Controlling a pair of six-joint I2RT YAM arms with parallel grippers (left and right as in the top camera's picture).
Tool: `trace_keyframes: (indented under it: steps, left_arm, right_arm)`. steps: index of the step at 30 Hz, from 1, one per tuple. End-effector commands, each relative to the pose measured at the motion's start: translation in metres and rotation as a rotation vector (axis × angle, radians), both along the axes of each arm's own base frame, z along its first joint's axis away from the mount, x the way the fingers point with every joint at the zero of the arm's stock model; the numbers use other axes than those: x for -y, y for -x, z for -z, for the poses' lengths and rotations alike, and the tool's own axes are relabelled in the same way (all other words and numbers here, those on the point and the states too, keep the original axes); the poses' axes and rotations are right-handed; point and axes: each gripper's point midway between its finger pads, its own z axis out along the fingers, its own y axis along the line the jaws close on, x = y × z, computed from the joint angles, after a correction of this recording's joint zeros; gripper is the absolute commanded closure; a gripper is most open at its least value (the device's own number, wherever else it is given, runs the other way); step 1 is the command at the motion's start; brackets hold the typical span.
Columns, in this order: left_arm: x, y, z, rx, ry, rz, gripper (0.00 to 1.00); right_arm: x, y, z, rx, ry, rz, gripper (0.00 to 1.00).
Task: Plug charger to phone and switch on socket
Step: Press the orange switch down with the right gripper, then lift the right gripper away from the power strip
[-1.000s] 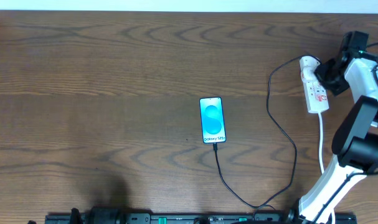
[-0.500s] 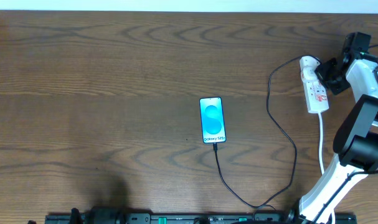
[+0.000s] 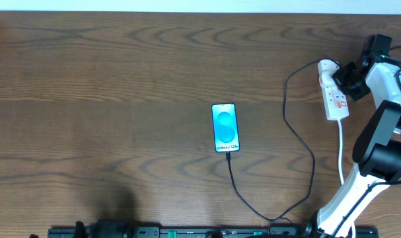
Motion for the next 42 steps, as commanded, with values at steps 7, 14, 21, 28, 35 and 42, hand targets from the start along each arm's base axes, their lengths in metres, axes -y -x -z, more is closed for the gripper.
trace_keyframes:
  steps: [7, 14, 21, 28, 35, 42]
  left_arm:
    - [-0.002, 0.002, -0.001, 0.005, -0.007, -0.010, 0.08]
    - [-0.002, 0.002, -0.001, 0.005, -0.007, -0.010, 0.08]
    - [-0.002, 0.002, -0.001, 0.005, -0.007, -0.010, 0.08]
    - [-0.002, 0.002, -0.001, 0.005, -0.007, -0.010, 0.08]
    - [-0.002, 0.002, -0.001, 0.005, -0.007, -0.010, 0.08]
    - [-0.002, 0.002, -0.001, 0.005, -0.007, -0.010, 0.08]
  right_arm:
    - [-0.007, -0.002, 0.005, -0.027, 0.062, -0.040, 0.99]
    - [-0.007, -0.006, 0.004, 0.017, -0.015, -0.081, 0.99]
    - [-0.015, -0.018, 0.014, 0.055, -0.060, -0.124, 0.99]
    - [-0.035, -0.016, 0.022, 0.051, -0.154, -0.172, 0.99]
    - [-0.051, -0.009, 0.024, 0.017, -0.200, -0.197, 0.99]
    - [-0.053, -0.005, 0.028, -0.024, -0.148, -0.203, 0.99]
